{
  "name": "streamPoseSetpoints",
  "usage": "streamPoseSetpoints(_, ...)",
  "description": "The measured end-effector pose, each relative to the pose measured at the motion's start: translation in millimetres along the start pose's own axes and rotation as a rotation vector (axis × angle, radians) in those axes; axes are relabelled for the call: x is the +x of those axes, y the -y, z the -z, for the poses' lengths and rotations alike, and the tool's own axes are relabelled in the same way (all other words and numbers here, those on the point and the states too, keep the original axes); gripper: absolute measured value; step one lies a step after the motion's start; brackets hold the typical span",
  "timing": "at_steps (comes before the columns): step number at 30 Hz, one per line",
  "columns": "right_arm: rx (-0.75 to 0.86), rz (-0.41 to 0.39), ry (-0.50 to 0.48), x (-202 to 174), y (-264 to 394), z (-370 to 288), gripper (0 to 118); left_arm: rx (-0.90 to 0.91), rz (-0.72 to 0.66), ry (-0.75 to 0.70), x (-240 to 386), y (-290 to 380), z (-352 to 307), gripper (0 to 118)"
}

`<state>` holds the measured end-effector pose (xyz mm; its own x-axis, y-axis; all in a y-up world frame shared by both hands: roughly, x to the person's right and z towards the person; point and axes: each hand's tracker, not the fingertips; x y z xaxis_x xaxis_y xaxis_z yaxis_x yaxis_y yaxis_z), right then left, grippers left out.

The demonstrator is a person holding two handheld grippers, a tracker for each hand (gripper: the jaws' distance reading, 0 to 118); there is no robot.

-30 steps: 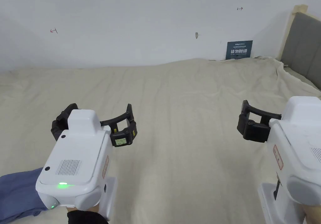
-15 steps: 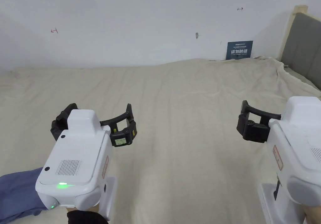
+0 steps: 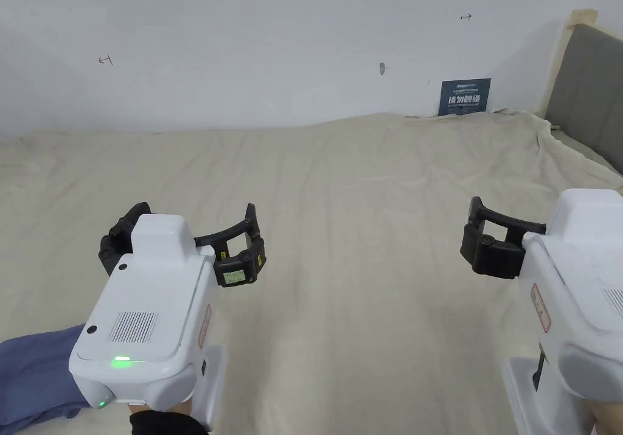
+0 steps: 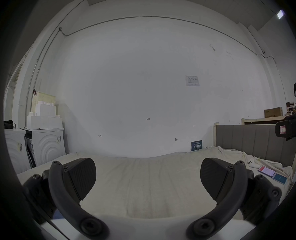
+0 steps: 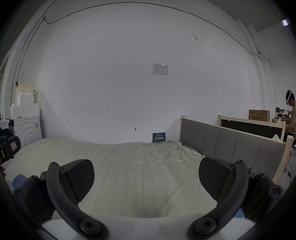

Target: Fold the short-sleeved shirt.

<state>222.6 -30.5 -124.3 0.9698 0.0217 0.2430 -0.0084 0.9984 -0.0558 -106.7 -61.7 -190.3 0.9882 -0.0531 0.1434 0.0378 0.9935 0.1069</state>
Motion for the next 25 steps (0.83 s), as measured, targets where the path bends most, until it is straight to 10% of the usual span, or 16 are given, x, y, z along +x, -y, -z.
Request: streamPoseSetpoints(25, -0.007, -0.001, -0.003, 1.8, 3.3, -2.9, 118, -0.009, -0.034, -0.018, -2.5, 0.2, -1.6, 118)
